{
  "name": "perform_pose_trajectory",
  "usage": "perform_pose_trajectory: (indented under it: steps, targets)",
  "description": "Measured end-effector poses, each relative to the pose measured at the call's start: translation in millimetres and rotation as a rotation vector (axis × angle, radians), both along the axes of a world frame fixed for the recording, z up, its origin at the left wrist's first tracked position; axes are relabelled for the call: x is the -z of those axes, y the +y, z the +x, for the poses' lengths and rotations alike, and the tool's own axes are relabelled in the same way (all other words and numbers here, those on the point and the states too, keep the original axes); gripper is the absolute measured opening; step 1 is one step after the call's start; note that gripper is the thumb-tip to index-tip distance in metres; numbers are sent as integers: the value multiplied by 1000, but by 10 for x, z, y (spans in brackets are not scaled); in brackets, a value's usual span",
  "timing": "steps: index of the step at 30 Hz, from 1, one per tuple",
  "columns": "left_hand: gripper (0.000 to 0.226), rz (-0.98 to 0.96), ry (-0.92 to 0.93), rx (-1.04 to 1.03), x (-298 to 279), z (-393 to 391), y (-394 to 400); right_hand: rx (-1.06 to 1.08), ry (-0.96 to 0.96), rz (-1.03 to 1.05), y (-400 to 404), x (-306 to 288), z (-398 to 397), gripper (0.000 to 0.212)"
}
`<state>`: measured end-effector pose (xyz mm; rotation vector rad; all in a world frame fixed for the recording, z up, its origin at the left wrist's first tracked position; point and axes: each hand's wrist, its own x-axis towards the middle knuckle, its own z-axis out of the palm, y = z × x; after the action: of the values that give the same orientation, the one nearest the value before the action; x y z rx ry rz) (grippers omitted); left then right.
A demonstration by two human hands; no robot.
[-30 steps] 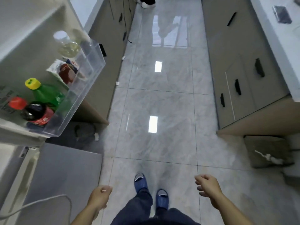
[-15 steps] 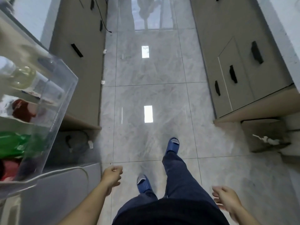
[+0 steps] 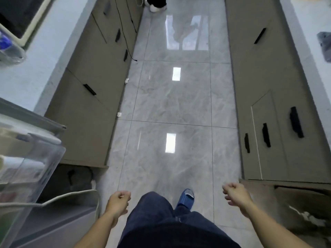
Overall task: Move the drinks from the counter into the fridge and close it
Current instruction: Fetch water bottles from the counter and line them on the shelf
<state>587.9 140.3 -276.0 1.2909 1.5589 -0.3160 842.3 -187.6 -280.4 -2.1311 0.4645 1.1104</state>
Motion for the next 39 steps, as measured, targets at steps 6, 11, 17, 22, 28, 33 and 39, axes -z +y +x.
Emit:
perform_pose_trajectory:
  steps: [6,11,17,22,28,33,39]
  targets:
    - [15,-36,51,-177,108,287,221,-157,-32,117,1191,-124,1134,15]
    - [17,-47,48,-293,273,665,623,-336,-35,110,2074,-78,1775,11]
    - [18,-62,9,-371,224,1309,1336,-487,-54,30,2821,-198,2392,14]
    - [16,-41,-61,-494,53,1850,1982,-542,-18,-28,3466,-194,2903,17]
    - [13,-13,-125,-672,-107,2214,2477,-707,12,-82,4253,-72,3331,20]
    - [14,19,-67,-885,-166,2313,2611,-936,0,-133,5019,104,3721,26]
    - [18,61,58,-1189,-326,2502,2612,-1205,2,-14,6501,125,3872,20]
